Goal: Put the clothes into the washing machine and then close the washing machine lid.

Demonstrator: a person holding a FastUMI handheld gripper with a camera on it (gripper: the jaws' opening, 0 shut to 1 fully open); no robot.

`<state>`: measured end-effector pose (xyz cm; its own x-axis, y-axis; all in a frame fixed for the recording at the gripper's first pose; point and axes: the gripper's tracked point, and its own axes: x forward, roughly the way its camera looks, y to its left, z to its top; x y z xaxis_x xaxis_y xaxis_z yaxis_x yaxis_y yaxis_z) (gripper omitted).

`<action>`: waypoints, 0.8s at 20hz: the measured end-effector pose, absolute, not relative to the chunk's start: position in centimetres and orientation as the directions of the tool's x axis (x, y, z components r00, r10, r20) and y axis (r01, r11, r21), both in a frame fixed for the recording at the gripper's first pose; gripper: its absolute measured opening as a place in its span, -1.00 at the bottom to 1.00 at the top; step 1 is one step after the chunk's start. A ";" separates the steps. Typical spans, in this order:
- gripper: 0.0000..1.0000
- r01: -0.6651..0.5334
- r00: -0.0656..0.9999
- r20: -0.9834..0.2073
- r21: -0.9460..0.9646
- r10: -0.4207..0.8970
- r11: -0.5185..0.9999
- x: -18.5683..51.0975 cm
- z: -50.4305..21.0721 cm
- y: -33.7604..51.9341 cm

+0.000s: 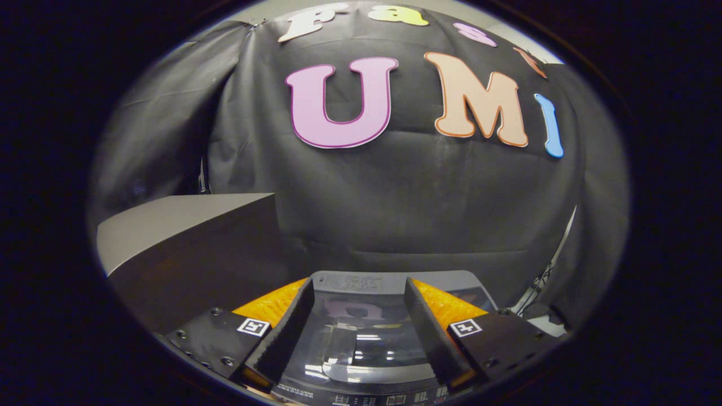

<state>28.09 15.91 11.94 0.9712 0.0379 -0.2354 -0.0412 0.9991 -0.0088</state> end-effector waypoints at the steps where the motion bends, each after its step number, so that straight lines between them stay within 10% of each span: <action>1: 0.99 -0.048 0.975 -0.216 -0.007 0.046 0.999 27.3 12.3 15.7; 16: 0.99 -0.012 1.000 0.013 -0.022 0.012 1.000 13.5 14.4 5.4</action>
<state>13.53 5.39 14.45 0.9999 0.0118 0.0126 -0.0115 0.9997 -0.0221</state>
